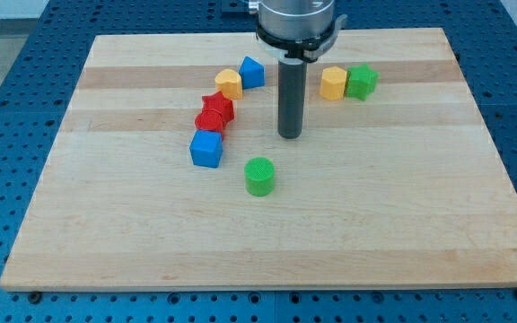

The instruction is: Nudge the red star slightly to the left

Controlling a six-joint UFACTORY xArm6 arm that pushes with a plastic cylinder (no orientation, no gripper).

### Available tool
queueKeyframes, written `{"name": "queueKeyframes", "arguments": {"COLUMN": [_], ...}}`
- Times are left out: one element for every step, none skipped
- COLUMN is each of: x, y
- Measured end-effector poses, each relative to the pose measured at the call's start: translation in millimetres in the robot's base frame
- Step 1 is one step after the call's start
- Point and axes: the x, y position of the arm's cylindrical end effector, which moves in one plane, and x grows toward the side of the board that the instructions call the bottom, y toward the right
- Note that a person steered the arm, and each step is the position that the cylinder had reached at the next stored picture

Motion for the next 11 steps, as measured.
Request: {"name": "queueKeyframes", "arguments": {"x": [-7.6, -13.4, -18.8, -25.2, -26.2, -26.2, -26.2, -26.2, -26.2, -29.8, -49.0], "y": [-4.2, -22.4, -33.7, -44.7, -55.7, -72.2, -85.0, -85.6, -84.9, -68.5, -65.0]}}
